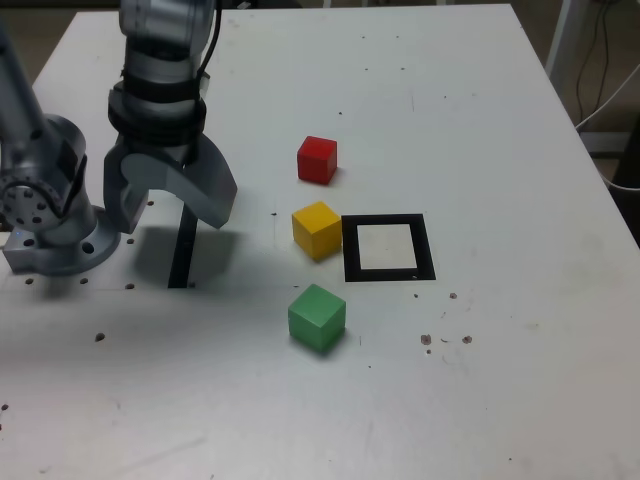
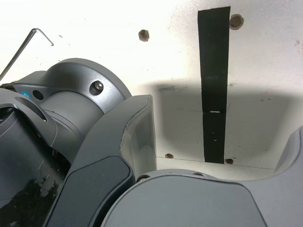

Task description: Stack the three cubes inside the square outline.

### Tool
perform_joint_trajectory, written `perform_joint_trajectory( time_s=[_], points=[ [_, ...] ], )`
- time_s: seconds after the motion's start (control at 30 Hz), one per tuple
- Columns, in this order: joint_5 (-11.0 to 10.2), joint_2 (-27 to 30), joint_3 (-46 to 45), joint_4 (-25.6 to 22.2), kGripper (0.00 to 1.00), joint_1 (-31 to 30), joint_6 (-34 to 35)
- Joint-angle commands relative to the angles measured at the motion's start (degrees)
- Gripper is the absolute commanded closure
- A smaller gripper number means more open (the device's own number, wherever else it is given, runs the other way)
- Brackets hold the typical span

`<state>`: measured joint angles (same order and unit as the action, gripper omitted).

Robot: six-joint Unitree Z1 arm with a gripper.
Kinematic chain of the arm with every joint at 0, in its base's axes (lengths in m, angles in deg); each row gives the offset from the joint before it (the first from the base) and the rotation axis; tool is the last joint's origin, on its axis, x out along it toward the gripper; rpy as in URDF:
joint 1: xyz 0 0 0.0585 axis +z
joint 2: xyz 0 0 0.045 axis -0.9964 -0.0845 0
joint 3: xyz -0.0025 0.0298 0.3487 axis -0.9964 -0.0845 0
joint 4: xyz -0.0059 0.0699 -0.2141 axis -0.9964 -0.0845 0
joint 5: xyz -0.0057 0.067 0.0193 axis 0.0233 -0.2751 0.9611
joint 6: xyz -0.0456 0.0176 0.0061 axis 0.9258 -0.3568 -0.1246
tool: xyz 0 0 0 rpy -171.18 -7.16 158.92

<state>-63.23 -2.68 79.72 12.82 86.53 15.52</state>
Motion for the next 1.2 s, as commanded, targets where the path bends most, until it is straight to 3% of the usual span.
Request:
perform_joint_trajectory(
  time_s=[0.0,0.8,1.17],
  points=[
    [0.1,-0.1,0.1,0.1,0.01,0.1,-0.1],
    [0.2,0.2,0.7,0.1,0.01,0.1,-0.1],
    [-0.7,-3.2,9.0,-4.1,0.01,0.0,-0.7]
  ],
)
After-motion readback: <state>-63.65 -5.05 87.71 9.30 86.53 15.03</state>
